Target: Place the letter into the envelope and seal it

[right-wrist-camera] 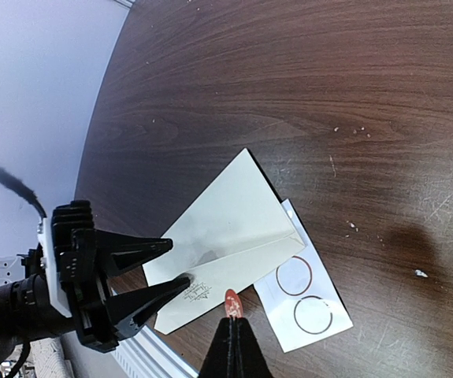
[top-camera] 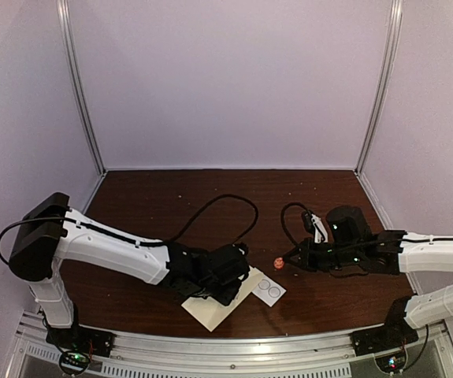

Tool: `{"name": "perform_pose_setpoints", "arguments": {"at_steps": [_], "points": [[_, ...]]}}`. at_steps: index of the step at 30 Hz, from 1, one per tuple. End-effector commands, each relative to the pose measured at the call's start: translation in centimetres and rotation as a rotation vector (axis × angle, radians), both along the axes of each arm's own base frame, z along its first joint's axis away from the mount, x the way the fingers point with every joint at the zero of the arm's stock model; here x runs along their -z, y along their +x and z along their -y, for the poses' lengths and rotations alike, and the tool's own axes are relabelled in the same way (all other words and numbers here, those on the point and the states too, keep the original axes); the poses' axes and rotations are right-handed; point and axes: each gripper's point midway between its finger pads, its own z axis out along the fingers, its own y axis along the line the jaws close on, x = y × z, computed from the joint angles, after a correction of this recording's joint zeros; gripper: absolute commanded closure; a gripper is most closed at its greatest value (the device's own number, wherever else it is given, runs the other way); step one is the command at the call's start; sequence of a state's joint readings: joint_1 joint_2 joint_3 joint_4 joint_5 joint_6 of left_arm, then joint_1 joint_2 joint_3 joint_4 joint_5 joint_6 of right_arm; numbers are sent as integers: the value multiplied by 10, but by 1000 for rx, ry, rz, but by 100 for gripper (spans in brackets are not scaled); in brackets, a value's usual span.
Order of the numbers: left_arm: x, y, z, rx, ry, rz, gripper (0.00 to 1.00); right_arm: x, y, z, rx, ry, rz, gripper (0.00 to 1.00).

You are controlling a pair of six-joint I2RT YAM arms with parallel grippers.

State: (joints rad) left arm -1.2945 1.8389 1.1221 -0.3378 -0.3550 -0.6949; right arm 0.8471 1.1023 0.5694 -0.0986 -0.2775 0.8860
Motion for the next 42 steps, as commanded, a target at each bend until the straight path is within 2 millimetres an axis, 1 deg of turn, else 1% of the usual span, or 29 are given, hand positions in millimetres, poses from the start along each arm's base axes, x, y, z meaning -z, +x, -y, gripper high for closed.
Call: {"name": "perform_pose_setpoints", "arguments": {"at_steps": [1,3,6,9,12,14,18,20,23,31,36,42], "points": [[-42,-2,10,-8,-49,66,55,-15,1,-4,-8,23,34,100],[-54,-7,14,-6,-72,73,49,-16,1,-4,-11,23,36,100],[-69,-15,18,-10,-107,72,48,-16,1,-3,-12,23,41,100],[-81,-26,23,-8,-165,42,58,-15,0,-2,-13,21,40,100],[-82,-38,28,15,-212,-13,71,-14,0,-3,-15,20,39,100],[-78,-44,29,27,-239,-45,77,-13,0,-3,-17,23,39,100],[-66,-53,28,44,-281,-97,84,-13,0,-5,-19,27,36,100],[-60,-55,26,43,-286,-114,87,-13,0,-6,-22,27,35,100],[-48,-52,19,20,-282,-137,89,-13,0,-7,-25,28,34,100],[-18,-47,7,5,-251,-167,92,-16,0,-8,-26,34,35,100],[-6,-45,1,-7,-225,-163,92,-17,0,-9,-30,40,36,100],[8,-42,-11,-47,-188,-157,95,-16,-3,-18,-62,51,34,100]]}}
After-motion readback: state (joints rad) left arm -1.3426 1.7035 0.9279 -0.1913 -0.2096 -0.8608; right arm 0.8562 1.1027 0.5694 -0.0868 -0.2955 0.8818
